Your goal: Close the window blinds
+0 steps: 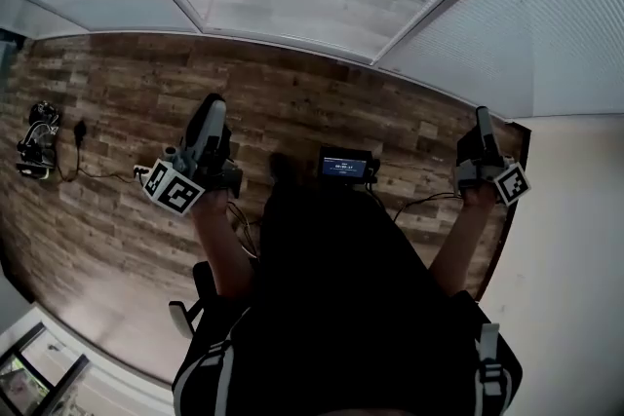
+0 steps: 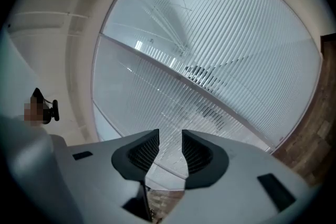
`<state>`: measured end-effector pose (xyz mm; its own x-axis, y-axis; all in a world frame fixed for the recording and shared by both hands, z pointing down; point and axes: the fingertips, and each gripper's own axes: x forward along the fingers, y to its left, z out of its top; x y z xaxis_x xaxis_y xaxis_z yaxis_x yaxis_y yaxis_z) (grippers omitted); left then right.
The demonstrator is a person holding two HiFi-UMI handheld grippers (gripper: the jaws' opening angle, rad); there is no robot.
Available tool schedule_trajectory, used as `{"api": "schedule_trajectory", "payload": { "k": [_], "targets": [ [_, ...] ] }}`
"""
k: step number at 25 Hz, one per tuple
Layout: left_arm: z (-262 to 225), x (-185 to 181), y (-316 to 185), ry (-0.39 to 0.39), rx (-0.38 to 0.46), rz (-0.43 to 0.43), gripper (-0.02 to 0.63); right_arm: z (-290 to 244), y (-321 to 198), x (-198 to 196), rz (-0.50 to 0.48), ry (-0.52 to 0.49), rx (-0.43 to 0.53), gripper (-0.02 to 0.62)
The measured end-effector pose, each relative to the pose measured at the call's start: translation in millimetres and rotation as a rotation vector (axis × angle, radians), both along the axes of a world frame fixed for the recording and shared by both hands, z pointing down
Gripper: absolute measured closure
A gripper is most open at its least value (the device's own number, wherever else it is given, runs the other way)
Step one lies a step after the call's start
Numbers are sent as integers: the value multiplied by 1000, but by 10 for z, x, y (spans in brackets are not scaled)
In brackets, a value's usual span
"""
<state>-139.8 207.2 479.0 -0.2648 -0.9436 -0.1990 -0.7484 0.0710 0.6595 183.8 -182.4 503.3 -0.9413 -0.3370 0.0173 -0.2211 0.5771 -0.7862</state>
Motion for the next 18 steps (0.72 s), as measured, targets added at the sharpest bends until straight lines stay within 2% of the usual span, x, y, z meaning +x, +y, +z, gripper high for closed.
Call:
{"api": "schedule_trajectory", "payload": {
  "k": [3,8,13,18],
  "targets": [
    [83,540,-164,-6,-59,-5,522,341,-183,381,-28,11,-51,459],
    [141,1034,-151,1,-152,-51,522,730,-320,578,-102,20,-109,459],
    [164,1265,-143,-15,-204,-84,522,812,-360,490,-164,-37,-116,459],
    [-66,1350,-246,-77,-180,-62,522,709,-305,535,-177,-100,-90,459]
  ]
}}
